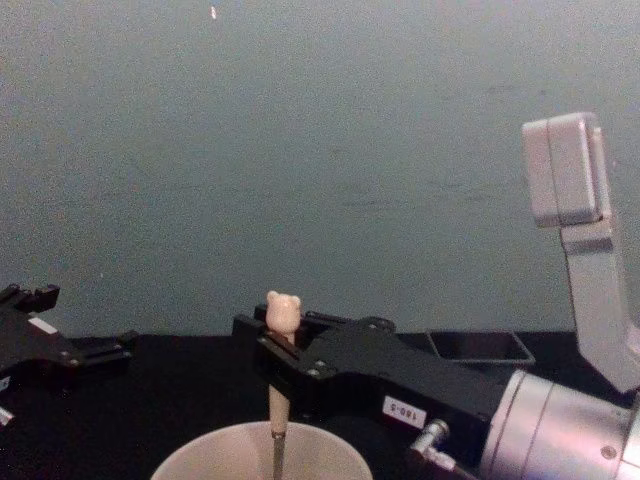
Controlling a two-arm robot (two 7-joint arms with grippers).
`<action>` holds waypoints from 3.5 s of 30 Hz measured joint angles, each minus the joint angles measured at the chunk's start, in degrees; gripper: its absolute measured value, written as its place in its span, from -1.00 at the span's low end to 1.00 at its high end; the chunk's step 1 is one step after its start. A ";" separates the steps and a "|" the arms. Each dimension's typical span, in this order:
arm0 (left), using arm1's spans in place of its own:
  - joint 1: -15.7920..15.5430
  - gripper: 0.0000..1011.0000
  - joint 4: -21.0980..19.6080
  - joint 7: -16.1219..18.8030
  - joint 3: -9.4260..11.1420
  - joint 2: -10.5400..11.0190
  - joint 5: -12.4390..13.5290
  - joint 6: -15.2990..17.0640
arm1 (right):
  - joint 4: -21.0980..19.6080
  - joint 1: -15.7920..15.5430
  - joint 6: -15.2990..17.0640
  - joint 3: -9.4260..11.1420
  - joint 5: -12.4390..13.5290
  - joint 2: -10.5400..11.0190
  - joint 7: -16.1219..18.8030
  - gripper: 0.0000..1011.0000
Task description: Pick up the stirring spoon with one hand, stir inside the cup, then place it back in its original position.
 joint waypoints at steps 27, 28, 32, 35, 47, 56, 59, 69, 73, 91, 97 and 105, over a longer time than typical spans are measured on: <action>0.00 0.98 0.00 0.00 0.00 0.00 0.00 0.00 | -3.24 -0.05 1.07 0.53 -0.01 0.73 -1.46 -0.63; 0.00 0.98 0.00 0.00 0.00 0.00 0.00 0.00 | -3.49 -0.05 1.28 0.56 -0.06 0.80 -1.62 -0.63; 0.00 0.98 0.00 0.00 0.00 0.00 0.00 0.00 | -5.22 0.14 3.14 0.79 -0.29 1.25 -2.74 -0.63; 0.00 0.98 0.00 0.00 0.00 0.00 0.00 0.00 | -6.39 0.31 4.52 0.90 -0.51 1.56 -3.49 -0.63; 0.00 0.98 0.00 -0.01 0.00 0.00 0.00 0.00 | -9.56 1.06 5.38 2.07 -0.81 2.38 -4.92 -0.63; 0.00 0.98 0.00 0.00 0.00 0.00 0.00 0.00 | -11.13 1.65 5.23 3.64 -0.42 2.84 -5.93 -0.63; 0.00 0.98 0.00 0.00 0.00 0.00 0.00 0.00 | -11.66 1.83 5.23 4.29 -0.29 3.10 -6.40 -0.63; 0.00 0.98 0.00 0.00 0.00 0.00 0.00 0.00 | -12.47 2.17 5.78 6.31 -0.59 3.90 -8.43 -0.63; 0.00 0.98 0.00 0.00 0.00 0.00 0.00 0.00 | -12.48 2.17 5.88 7.32 -0.81 4.20 -9.10 -0.63; 0.00 0.98 0.00 0.00 0.00 0.00 0.00 0.00 | -11.97 2.32 6.36 11.27 -1.32 4.86 -11.30 -0.63; 0.00 0.98 0.00 0.00 0.00 0.00 0.00 0.00 | -11.64 1.81 6.51 11.99 -1.47 5.02 -11.42 -0.63; 0.00 0.98 0.00 0.00 0.00 0.00 0.00 0.00 | -11.11 1.45 6.60 12.39 -1.46 4.98 -11.37 -0.63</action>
